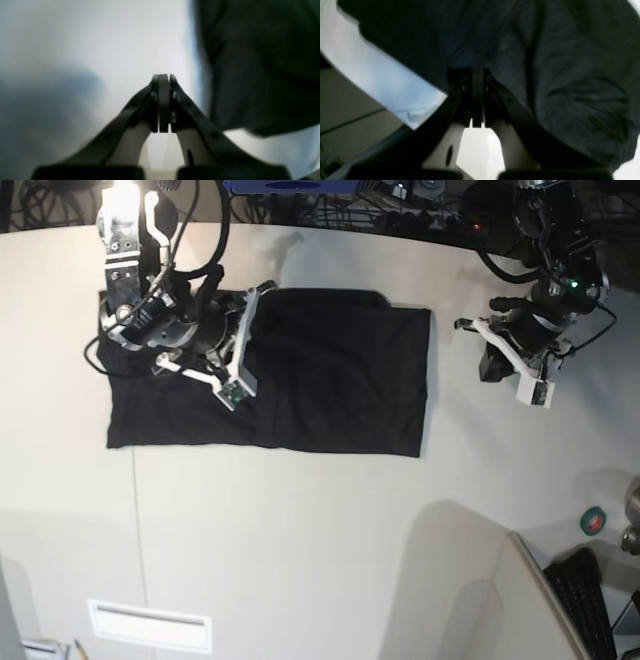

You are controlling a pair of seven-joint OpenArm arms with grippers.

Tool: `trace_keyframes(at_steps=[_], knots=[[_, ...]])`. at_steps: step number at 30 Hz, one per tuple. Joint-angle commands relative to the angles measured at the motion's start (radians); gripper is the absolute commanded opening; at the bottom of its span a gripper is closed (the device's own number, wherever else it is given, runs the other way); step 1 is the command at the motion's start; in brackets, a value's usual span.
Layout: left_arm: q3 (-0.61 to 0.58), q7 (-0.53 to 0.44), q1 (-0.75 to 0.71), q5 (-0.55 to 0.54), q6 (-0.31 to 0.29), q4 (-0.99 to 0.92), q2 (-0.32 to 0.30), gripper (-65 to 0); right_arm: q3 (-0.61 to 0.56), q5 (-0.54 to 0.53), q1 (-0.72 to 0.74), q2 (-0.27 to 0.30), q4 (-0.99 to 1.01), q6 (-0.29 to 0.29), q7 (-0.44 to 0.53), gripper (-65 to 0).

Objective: Layout the t-shirt on the table in an organized manner, then fold the t-shirt properly
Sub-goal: 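Grasp the folded shirt edges with both grippers and pull them flat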

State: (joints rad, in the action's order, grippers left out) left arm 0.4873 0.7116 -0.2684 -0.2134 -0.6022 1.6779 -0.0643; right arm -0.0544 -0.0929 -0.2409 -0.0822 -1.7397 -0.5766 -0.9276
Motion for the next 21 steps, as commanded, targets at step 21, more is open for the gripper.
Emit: trace_keyframes(at_steps=[21], knots=[[-0.197,-0.011,-0.177,-0.021,0.140,-0.017,-0.093,-65.0,-0.042,-0.009,0.094,-0.006,0.108,-0.006,0.023,-65.0]])
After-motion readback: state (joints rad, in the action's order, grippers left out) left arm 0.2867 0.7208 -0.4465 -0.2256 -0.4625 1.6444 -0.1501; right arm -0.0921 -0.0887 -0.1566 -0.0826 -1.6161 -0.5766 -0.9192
